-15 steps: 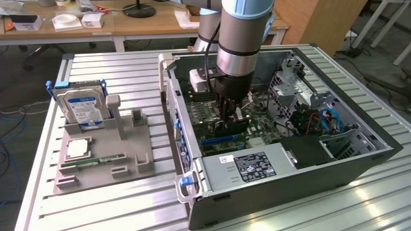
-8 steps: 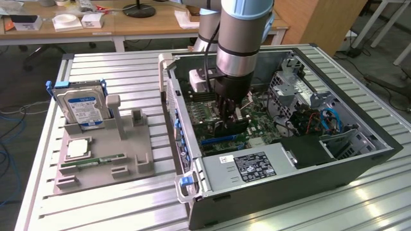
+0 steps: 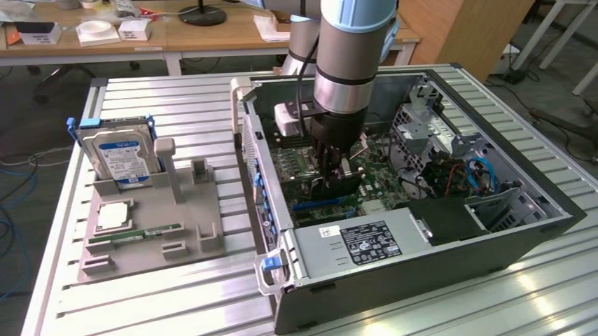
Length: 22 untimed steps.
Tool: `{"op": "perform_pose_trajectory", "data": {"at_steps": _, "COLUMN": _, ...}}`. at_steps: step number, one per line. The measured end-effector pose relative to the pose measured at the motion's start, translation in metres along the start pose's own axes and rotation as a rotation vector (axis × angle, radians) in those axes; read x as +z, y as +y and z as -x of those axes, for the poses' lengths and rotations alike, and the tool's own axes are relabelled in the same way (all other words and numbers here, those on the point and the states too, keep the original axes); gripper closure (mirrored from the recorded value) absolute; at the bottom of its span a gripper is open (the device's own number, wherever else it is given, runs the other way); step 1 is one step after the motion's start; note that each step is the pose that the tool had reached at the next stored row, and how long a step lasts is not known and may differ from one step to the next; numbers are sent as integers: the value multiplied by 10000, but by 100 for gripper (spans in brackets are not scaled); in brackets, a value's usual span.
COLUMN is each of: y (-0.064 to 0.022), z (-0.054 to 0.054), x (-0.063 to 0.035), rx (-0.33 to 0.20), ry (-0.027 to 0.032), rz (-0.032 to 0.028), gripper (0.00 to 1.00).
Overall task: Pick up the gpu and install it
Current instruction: 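Insert the gpu into the slot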
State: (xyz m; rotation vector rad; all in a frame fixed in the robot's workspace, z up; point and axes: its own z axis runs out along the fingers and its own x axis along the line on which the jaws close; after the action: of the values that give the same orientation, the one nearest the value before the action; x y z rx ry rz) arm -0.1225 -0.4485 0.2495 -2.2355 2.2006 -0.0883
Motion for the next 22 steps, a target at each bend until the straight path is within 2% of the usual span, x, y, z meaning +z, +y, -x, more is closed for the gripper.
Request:
{"op": "perform_pose_trajectory", "data": {"at_steps": 4, "y": 0, "z": 0, "x": 1, "rx": 0, "ry": -2, "rz": 4, "gripper": 74}}
{"op": "perform_pose_trajectory", "data": {"at_steps": 9, "y": 1, "z": 1, "x": 9, "rx": -1, "ry": -3, "rz": 58, "gripper": 74}}
{"op": "perform_pose_trajectory", "data": {"at_steps": 22, "y": 2, "z": 2, "x": 39, "rx": -2, "ry": -7, "rz": 59, "gripper": 74}}
